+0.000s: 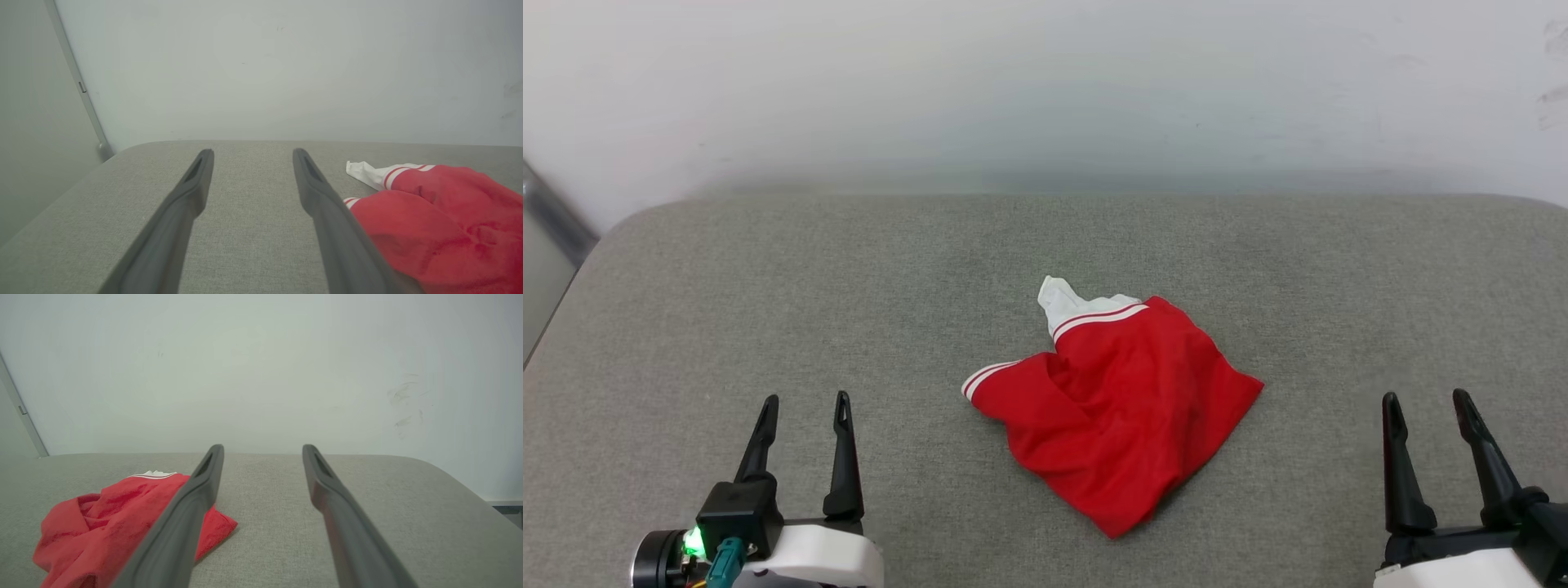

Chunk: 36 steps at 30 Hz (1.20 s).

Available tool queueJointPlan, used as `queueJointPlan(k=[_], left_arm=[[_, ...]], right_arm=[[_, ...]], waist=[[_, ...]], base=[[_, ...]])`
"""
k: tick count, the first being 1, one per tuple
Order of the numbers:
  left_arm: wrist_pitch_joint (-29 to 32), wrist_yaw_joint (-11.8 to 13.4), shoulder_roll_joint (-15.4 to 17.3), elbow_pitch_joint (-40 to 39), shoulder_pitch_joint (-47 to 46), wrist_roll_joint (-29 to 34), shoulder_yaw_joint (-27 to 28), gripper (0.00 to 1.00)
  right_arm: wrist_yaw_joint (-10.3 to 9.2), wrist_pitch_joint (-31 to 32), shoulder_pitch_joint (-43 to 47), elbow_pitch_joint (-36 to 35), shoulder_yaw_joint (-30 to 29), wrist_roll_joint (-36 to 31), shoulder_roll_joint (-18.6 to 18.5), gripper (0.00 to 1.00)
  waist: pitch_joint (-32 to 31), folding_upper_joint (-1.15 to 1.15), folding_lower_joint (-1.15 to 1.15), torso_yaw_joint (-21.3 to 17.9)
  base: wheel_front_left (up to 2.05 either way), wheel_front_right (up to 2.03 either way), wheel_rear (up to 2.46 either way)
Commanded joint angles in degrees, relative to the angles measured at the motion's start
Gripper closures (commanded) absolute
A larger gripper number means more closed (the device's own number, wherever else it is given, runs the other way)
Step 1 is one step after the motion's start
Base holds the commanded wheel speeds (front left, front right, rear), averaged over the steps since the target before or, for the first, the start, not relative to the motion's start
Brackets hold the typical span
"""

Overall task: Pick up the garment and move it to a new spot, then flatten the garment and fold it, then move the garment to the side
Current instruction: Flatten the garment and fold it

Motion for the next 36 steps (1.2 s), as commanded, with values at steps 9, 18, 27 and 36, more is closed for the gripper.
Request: queueJointPlan(k=[9, 18, 27, 36], left_arm=[[-0.13, -4.94, -3.69, 0.89, 1.79, 4.30, 4.75, 0.00], [-0.13, -7.65, -5.66, 1.71, 1.84, 6.68, 7.09, 0.00], [-0.13, -8.98, -6.76, 2.42, 1.88, 7.88, 8.46, 0.00], [-0.13, -12.05, -6.02, 2.99, -4.28, 8.50, 10.06, 0.00]], right_arm=[[-0.02, -0.11, 1.49, 0.55, 0.37, 0.76, 0.12, 0.00], [-0.02, -0.11, 1.49, 0.59, 0.52, 0.63, 0.13, 0.00], [-0.02, -0.11, 1.57, 0.49, 0.63, 0.64, 0.13, 0.00], [-0.02, -0.11, 0.01, -0.01, 0.59, 0.21, 0.13, 0.00]], waist=[[-0.48, 0.00, 0.00, -0.07], [-0.53, 0.00, 0.00, 0.16], [-0.44, 0.00, 0.00, 0.12], [1.09, 0.00, 0.00, -0.05]], base=[[0.00, 0.00, 0.00], [0.00, 0.00, 0.00], [0.00, 0.00, 0.00], [0.00, 0.00, 0.00]])
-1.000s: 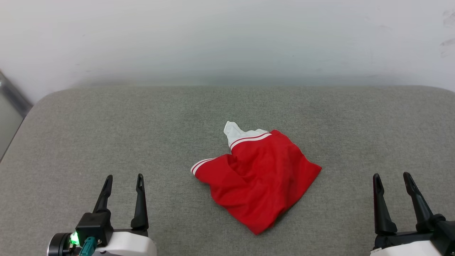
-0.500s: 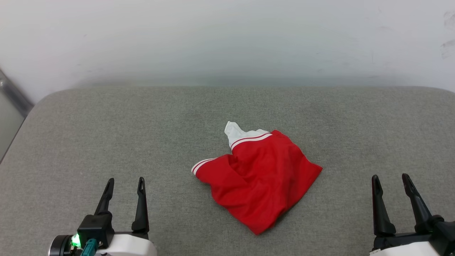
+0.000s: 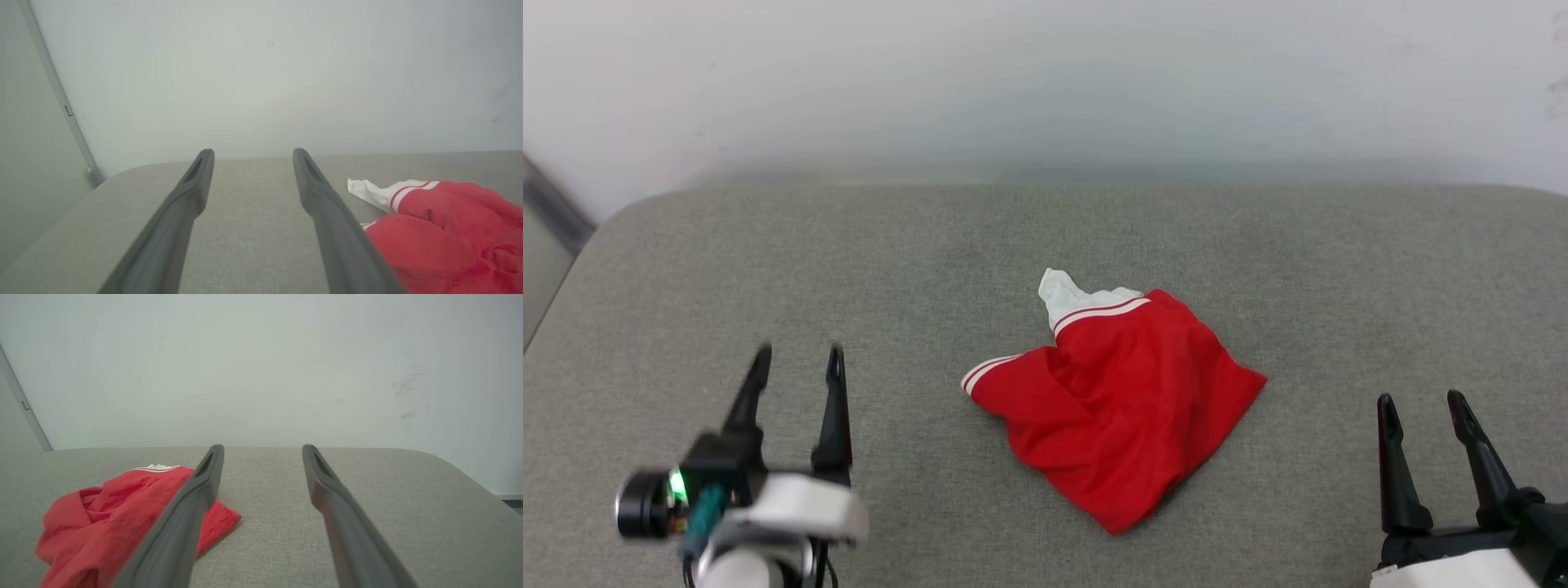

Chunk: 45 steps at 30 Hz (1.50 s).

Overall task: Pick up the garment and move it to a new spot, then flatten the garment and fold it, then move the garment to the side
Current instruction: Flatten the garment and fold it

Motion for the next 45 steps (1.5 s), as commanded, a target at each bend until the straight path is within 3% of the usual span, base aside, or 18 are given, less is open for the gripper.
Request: queueJointPlan(k=[1, 9, 12, 15, 16, 21, 26, 31, 36, 42, 43, 44, 45], left_arm=[[-0.13, -0.34, 0.32, 0.12, -1.61, 0.23, 0.02, 0.00], [0.00, -3.84, 5.19, 6.81, -23.58, 0.69, -4.13, 0.00], [3.63, -4.56, 6.83, 10.81, -32.60, -1.00, -7.57, 0.00], [10.44, -4.67, 8.63, 14.68, -41.06, -4.14, -13.85, 0.00], [18.89, -4.65, 10.66, 17.99, -48.75, -10.05, -21.57, 0.00], [35.93, -4.67, 12.43, 22.70, -58.56, -23.35, -34.35, 0.00], [51.18, -4.68, 15.18, 25.67, -64.03, -33.83, -45.62, 0.00], [60.47, -4.69, 17.36, 28.28, -66.33, -40.05, -54.07, 0.00], [65.07, -4.69, 19.34, 29.93, -66.36, -42.94, -62.79, 0.00], [65.63, -4.72, 20.17, 31.60, -63.69, -48.27, -70.51, 0.00], [65.36, -4.75, 20.15, 31.65, -63.51, -48.89, -71.42, 0.05], [64.42, -4.76, 20.19, 31.67, -63.55, -49.37, -71.98, 0.77], [63.33, -4.76, 20.10, 31.75, -63.84, -49.59, -72.40, 1.00]], right_arm=[[-0.02, -0.12, -0.77, -0.25, 0.03, -0.44, 0.13, 0.00], [-0.02, -0.12, -3.81, -1.14, 0.68, -1.30, 0.13, 0.00], [-0.03, -0.12, -5.08, -1.41, 0.80, -1.55, 0.13, 0.00], [-0.02, -0.12, -6.22, -1.78, 0.84, -1.71, 0.13, 0.00], [-0.02, -0.12, -7.44, -2.03, 0.76, -1.69, 0.13, 0.00], [-0.02, -0.12, -9.22, -2.11, 1.31, -1.56, 0.14, 0.00], [-0.03, -0.12, -11.21, -2.15, 1.96, -1.36, 0.13, 0.00], [-0.03, -0.12, -12.85, -2.35, 2.14, -0.92, 0.14, 0.00], [-0.03, -0.12, -13.95, -2.29, 2.48, -0.81, 0.13, 0.00], [-0.03, -0.12, -14.54, -2.04, 2.85, -0.75, 0.13, 0.00], [-0.03, -0.12, -14.61, -1.99, 2.93, -0.84, 0.14, 0.00], [-0.03, -0.12, -14.60, -1.90, 2.91, -0.93, 0.14, 0.00], [-0.03, -0.12, -14.52, -1.81, 2.77, -1.05, 0.13, 0.00]], waist=[[0.58, 0.00, 0.00, -0.07], [5.41, 0.00, 0.00, -2.00], [7.45, 0.00, 0.00, -3.31], [9.44, 0.00, 0.00, -4.69], [11.40, 0.00, 0.00, -5.86], [14.61, 0.00, 0.00, -7.76], [17.28, 0.00, 0.00, -9.85], [19.76, 0.00, 0.00, -11.37], [21.69, 0.00, 0.00, -12.36], [22.52, 0.00, 0.00, -12.74], [22.52, 0.00, 0.00, -12.72], [22.43, 0.00, 0.00, -12.65], [22.23, 0.00, 0.00, -12.45]], base=[[0.00, 0.00, 0.00], [0.00, 0.00, 0.00], [0.00, 0.00, 0.00], [0.00, 0.00, 0.00], [0.00, 0.00, 0.00], [0.00, 0.00, 0.00], [0.00, 0.00, 0.00], [0.00, 0.00, 0.00], [0.00, 0.00, 0.00], [0.00, 0.00, 0.00], [0.00, 0.00, 0.00], [0.00, 0.00, 0.00], [0.00, 0.00, 0.00]])
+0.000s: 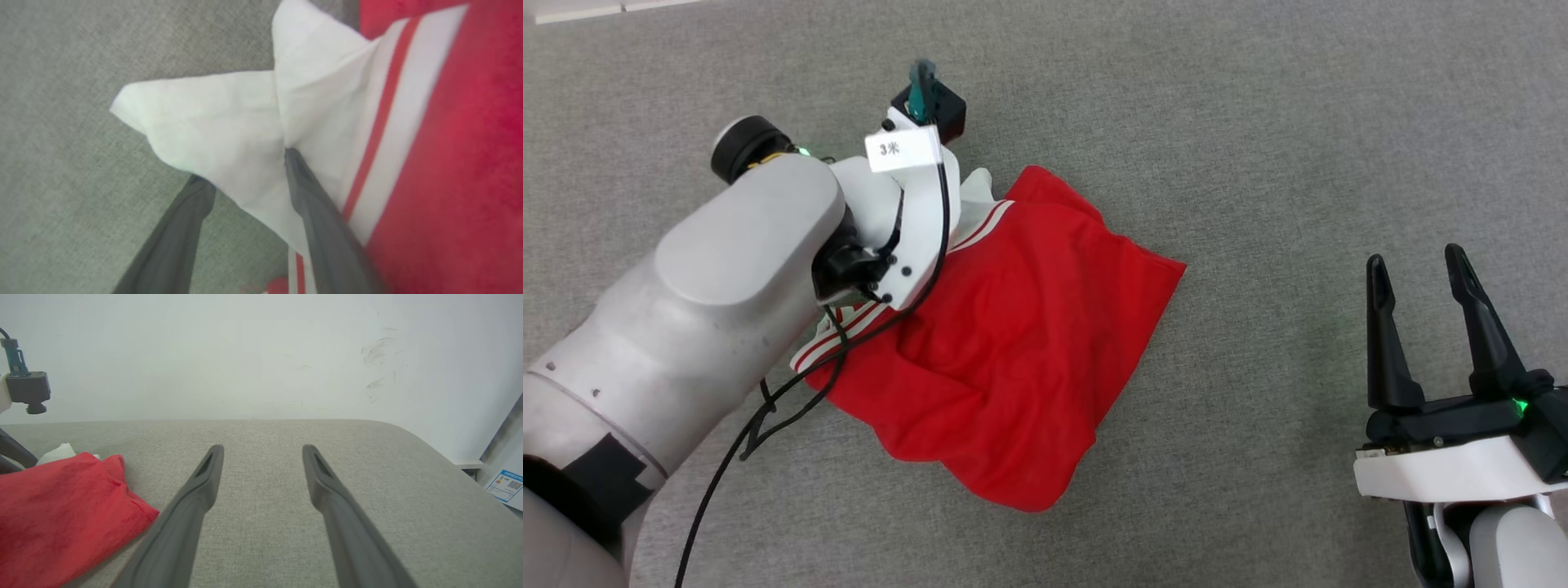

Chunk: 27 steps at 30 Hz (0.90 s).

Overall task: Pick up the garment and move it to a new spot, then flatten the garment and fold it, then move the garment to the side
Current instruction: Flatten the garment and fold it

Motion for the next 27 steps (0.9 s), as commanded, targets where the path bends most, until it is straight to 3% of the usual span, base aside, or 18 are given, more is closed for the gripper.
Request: queueJointPlan(k=[1, 7, 12, 20, 27], left_arm=[[-1.13, -0.13, -0.63, 0.77, 2.81, -0.14, -2.21, 1.00], [-17.57, -0.02, 0.71, -2.97, -2.31, -0.51, -0.49, 1.00], [-25.49, -0.02, 4.28, -6.34, -1.88, -0.98, 0.16, 1.00], [-30.31, 2.82, 13.12, -7.62, 5.98, -3.35, 1.87, 1.00], [-31.70, 6.11, 19.03, -5.63, 17.97, -8.92, 2.08, 1.00]], right_arm=[[-0.03, -0.12, -0.47, 0.11, -0.19, -0.04, 0.12, 0.00], [-0.04, -0.12, 2.08, 0.29, -1.20, -0.63, 0.12, 0.00], [-0.04, -0.12, 4.05, 0.67, -1.69, -1.37, 0.12, 0.00], [-0.04, -0.12, 6.31, 0.69, -1.67, -1.85, 0.12, 0.00], [-0.04, -0.12, 7.17, 0.86, -1.45, -2.14, 0.11, 0.00]], waist=[[-0.42, 0.00, 0.00, 0.34], [-3.93, 0.00, 0.00, 2.78], [-7.42, 0.00, 0.00, 6.00], [-11.28, 0.00, 0.00, 9.96], [-12.12, 0.00, 0.00, 10.59]], base=[[0.00, 0.00, 0.00], [0.00, 0.00, 0.00], [0.00, 0.00, 0.00], [0.00, 0.00, 0.00], [0.00, 0.00, 0.00]])
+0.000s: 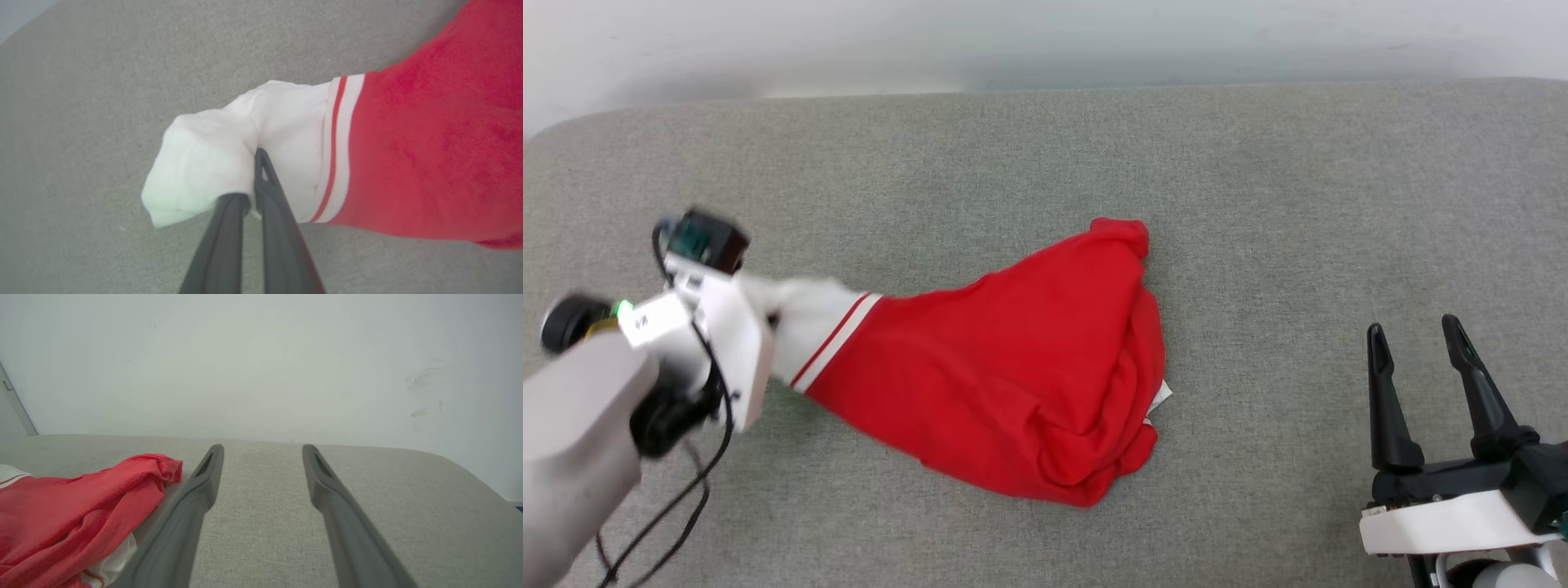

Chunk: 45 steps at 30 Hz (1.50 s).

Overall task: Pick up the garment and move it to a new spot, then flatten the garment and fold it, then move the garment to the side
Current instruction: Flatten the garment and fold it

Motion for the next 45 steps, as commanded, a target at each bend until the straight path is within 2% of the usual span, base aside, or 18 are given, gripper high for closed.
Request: queueJointPlan(k=[1, 4, 11, 12, 13, 16, 17, 21, 26, 30, 35, 37, 40, 43, 45], left_arm=[[-0.41, 0.64, 0.56, 0.94, 2.37, -0.77, -0.15, 1.00], [-0.50, 1.21, 0.65, 3.41, 6.90, -3.43, -0.22, 1.00], [-2.85, 0.08, -1.02, 9.26, 12.60, -6.30, -0.11, 1.00], [-3.89, -0.12, -1.38, 9.92, 12.73, -6.53, 0.32, 0.55], [-5.64, 0.00, -1.59, 10.43, 12.35, -6.13, 0.86, 0.00], [-10.95, 0.20, -1.65, 10.65, 10.10, -4.41, 2.03, 0.00], [-15.60, 0.92, -1.33, 9.38, 8.43, -2.44, 2.71, 0.00], [-21.16, 3.09, -0.44, 5.50, 6.40, 0.58, 3.67, 0.00], [-23.08, 6.22, 0.09, -2.28, 4.16, 3.32, 3.78, 0.00], [-26.69, 10.41, 1.13, -8.54, 5.49, 4.12, 5.36, 0.00], [-31.07, 18.22, 2.37, -15.74, 11.31, 5.09, 9.01, 0.00], [-31.58, 21.61, 2.39, -18.43, 14.66, 5.95, 12.00, 0.00], [-31.68, 26.38, 0.47, -23.54, 21.27, 10.62, 20.06, 0.00], [-31.58, 29.20, -2.18, -27.44, 29.56, 16.55, 28.31, 0.00], [-31.59, 30.18, -4.55, -29.52, 34.94, 20.56, 33.55, 0.00]], right_arm=[[-0.04, -0.12, 0.48, 0.16, 0.00, -0.34, 0.10, 0.00], [-0.04, -0.12, 0.67, 0.26, -0.01, -0.61, 0.11, 0.00], [-0.04, -0.12, 1.25, 0.58, -0.03, -0.79, 0.11, 0.00], [-0.04, -0.12, 1.38, 0.61, -0.21, -0.81, 0.11, 0.00], [-0.04, -0.12, 1.49, 0.71, -0.33, -0.83, 0.11, 0.00], [-0.04, -0.12, 1.94, 0.75, -0.62, -0.87, 0.10, 0.00], [-0.04, -0.12, 2.76, 0.73, -0.95, -0.76, 0.10, 0.00], [-0.04, -0.12, 3.33, 0.55, -1.25, -0.49, 0.11, 0.00], [-0.04, -0.11, 4.00, 0.31, -1.00, -0.61, 0.10, 0.00], [-0.04, -0.11, 3.97, -0.11, -0.84, -0.56, 0.10, 0.00], [-0.04, -0.11, 1.73, -2.36, -0.23, -2.42, 0.11, 0.00], [-0.04, -0.11, 0.07, -3.17, 0.23, -3.97, 0.11, 0.00], [-0.03, -0.11, -3.22, -3.61, 1.58, -5.47, -1.39, 0.00], [-0.04, -0.11, -7.19, -2.47, 4.05, -5.51, -4.38, 0.00], [-0.04, -0.11, -9.81, -0.43, 6.36, -4.62, -7.15, 0.00]], waist=[[-0.02, 0.00, 0.00, -0.04], [-0.09, 0.00, 0.00, -0.16], [-0.66, 0.00, 0.00, -0.35], [-0.93, 0.00, 0.00, -0.26], [-1.22, 0.00, 0.00, -0.16], [-2.18, 0.00, 0.00, 0.16], [-3.20, 0.00, 0.00, 0.58], [-4.47, 0.00, 0.00, 1.34], [-5.38, 0.00, 0.00, 2.01], [-6.24, 0.00, 0.00, 2.03], [-7.16, 0.00, 0.00, 2.54], [-7.36, 0.00, 0.00, 2.98], [-7.58, 0.00, 0.00, 3.72], [-7.95, 0.00, 0.00, 4.38], [-8.16, 0.00, 0.00, 4.83]], base=[[0.00, 0.00, 0.00], [0.00, 0.00, 0.00], [0.00, 0.00, 0.00], [0.00, 0.00, 0.00], [0.00, 0.00, 0.00], [0.00, 0.00, 0.00], [0.00, 0.00, 0.00], [0.00, 0.00, 0.00], [0.00, 0.00, 0.00], [0.00, 0.00, 0.00], [0.00, 0.00, 0.00], [0.00, 0.00, 0.00], [0.00, 0.00, 0.00], [0.00, 0.00, 0.00], [0.00, 0.00, 0.00]])
